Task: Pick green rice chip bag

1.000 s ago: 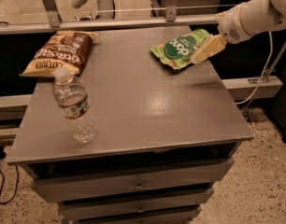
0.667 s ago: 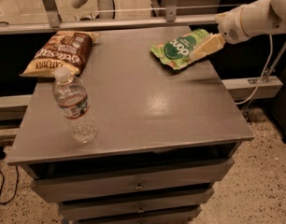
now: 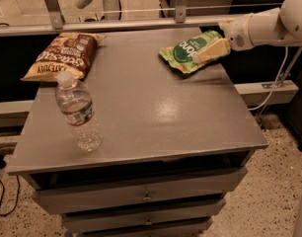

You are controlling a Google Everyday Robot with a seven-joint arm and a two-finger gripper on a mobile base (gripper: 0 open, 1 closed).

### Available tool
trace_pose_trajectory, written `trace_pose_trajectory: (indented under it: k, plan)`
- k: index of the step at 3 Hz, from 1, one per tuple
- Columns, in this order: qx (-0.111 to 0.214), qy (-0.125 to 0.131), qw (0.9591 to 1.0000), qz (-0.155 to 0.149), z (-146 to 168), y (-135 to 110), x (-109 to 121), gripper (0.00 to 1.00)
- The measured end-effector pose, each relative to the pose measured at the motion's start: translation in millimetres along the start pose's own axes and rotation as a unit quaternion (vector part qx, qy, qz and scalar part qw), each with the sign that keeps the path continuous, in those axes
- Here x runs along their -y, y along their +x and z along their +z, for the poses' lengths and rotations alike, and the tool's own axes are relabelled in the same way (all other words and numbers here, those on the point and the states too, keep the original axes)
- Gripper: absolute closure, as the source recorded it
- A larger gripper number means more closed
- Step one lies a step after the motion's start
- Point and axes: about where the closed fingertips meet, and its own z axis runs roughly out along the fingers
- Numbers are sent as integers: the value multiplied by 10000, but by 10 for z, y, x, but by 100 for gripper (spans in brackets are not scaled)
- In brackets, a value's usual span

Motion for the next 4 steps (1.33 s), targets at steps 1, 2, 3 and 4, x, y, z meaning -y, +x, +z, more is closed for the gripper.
trace_pose_trajectory:
  k: [1, 2, 3, 4]
  plan:
    - [-9, -2, 9998, 189, 129, 81, 41, 0]
    - [6, 123, 9990, 425, 136, 221, 140, 0]
    - [58, 178, 9980, 608, 164, 316, 195, 0]
    - [83, 104, 9969, 781, 244, 369, 193, 18]
